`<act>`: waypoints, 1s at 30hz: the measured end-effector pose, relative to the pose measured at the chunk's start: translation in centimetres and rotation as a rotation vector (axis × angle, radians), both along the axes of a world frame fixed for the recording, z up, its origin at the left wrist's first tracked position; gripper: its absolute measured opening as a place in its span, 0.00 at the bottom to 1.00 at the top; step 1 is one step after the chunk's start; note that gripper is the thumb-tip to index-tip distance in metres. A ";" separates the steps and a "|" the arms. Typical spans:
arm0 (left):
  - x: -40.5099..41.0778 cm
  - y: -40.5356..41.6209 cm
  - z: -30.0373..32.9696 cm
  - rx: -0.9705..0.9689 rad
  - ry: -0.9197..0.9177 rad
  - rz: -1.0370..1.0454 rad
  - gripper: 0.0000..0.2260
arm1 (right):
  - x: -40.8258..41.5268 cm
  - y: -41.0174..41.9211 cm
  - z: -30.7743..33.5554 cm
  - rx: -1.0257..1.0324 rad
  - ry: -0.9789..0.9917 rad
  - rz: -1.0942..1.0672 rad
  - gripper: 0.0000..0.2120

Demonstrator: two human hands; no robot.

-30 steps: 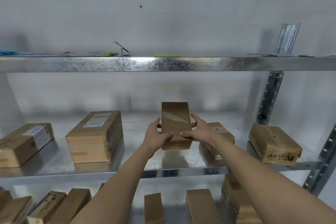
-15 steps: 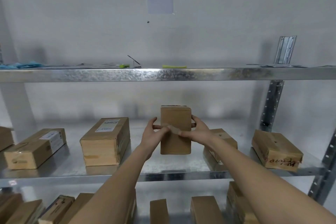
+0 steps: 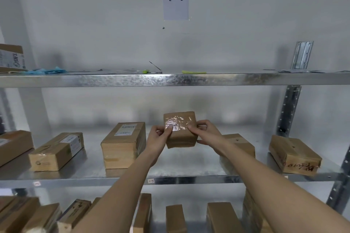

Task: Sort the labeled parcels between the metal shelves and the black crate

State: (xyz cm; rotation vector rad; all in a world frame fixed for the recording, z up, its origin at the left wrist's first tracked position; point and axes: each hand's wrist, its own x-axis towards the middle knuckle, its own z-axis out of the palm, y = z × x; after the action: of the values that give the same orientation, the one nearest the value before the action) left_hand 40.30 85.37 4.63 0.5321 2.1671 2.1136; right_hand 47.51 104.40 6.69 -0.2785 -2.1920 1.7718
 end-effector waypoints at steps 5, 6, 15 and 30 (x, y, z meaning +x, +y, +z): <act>0.9 -4.2 1.1 0.011 0.049 -0.085 0.28 | 1.3 -2.7 0.3 0.031 0.027 0.114 0.36; 1.3 -5.2 1.3 -0.001 0.075 -0.104 0.30 | 1.6 -3.5 0.4 0.052 0.029 0.119 0.36; 4.9 -15.2 2.5 0.010 0.105 -0.102 0.17 | 3.7 -13.4 1.2 0.068 0.043 0.116 0.28; 9.7 -39.4 2.5 -0.005 0.076 0.110 0.24 | 5.4 -38.5 2.2 0.352 0.017 0.319 0.40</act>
State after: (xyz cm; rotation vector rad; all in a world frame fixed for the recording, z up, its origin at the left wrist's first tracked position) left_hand 50.03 45.97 7.15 0.5122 2.2923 2.1758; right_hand 52.86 65.93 8.85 0.1750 -2.5939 1.4772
